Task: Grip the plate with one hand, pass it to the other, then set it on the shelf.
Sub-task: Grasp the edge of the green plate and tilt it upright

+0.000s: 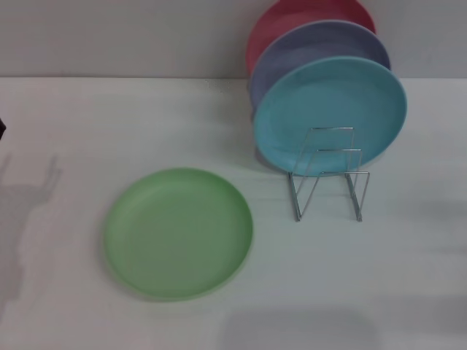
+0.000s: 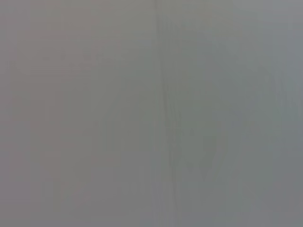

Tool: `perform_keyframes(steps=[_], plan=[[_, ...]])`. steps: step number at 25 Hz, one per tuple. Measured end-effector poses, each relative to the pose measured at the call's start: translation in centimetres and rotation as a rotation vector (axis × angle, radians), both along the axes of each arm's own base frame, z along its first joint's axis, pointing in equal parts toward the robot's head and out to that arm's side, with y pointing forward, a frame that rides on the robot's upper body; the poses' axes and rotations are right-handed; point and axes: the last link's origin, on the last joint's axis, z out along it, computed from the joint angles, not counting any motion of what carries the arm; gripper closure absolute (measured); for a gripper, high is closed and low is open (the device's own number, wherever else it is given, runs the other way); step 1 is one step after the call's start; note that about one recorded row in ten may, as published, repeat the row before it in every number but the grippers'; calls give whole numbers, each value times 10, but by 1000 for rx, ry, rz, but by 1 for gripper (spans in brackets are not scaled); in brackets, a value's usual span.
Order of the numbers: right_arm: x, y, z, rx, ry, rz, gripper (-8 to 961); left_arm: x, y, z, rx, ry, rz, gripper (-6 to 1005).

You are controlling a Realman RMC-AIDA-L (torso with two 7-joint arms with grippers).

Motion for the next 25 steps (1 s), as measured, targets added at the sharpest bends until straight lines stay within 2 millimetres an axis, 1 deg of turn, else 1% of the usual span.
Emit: perform_keyframes(steps=[7,10,12,13,14,16,17,18,19,22,23,24,25], plan=[[0,1,0,-1,0,0,195,3,0,-3,-10,-1,-16,193],[0,0,-1,-4,-1,2,195,7,2,-7,-42,8,-35,193],[0,0,-1,-5,0,0,196,11,9,-9,-68,3,-32,192],[1,0,-1,-5,0,-4,196,15,18,-7,-86,-2,-18,192],[1,0,-1,-5,0,-4,196,15,18,-7,-86,-2,-18,192],[1,0,-1,-5,2,-5,196,21,29,-2,-111,0,-4,192],[1,0,-1,-6,2,-5,196,26,35,1,-129,-1,0,192],[1,0,-1,-7,3,-5,196,36,45,8,-183,-2,25,192],[1,0,-1,-7,3,-5,196,36,45,8,-183,-2,25,191],[1,0,-1,-6,6,-6,196,55,54,18,-256,-12,71,191],[2,0,-1,-7,7,-8,196,72,56,26,-294,-19,95,191],[2,0,-1,-7,7,-8,196,72,56,26,-294,-19,95,191],[2,-1,-1,-8,8,-9,196,87,57,32,-329,-31,123,191]])
